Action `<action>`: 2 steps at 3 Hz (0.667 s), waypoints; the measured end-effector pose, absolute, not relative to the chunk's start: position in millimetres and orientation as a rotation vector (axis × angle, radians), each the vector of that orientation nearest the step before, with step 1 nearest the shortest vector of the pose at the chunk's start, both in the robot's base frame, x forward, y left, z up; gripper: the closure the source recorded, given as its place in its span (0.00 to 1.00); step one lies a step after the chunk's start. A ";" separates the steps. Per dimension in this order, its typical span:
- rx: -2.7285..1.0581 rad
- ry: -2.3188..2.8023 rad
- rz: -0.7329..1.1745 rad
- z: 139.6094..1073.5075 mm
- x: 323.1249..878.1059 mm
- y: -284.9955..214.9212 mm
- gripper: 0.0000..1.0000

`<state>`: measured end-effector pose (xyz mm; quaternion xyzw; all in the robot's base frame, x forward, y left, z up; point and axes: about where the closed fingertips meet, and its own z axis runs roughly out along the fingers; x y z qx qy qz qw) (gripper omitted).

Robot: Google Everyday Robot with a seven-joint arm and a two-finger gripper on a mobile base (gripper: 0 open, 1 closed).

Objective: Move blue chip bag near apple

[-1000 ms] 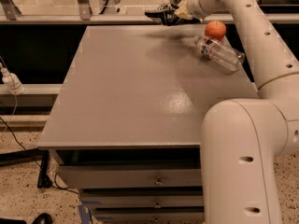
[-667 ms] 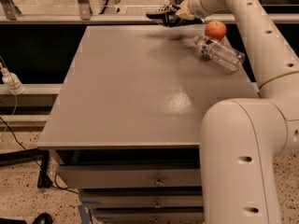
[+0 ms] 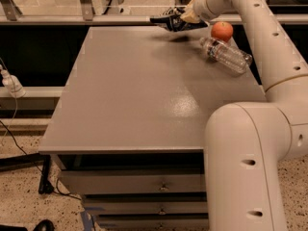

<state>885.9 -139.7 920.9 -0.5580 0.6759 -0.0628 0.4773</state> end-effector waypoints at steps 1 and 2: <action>-1.371 1.647 -0.140 917.9 884.8 -142.3 1.00; -1.373 1.644 -0.125 914.5 882.1 -153.0 1.00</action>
Offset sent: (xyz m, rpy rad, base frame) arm 0.0082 -0.0424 0.0065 0.0230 0.0069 0.0230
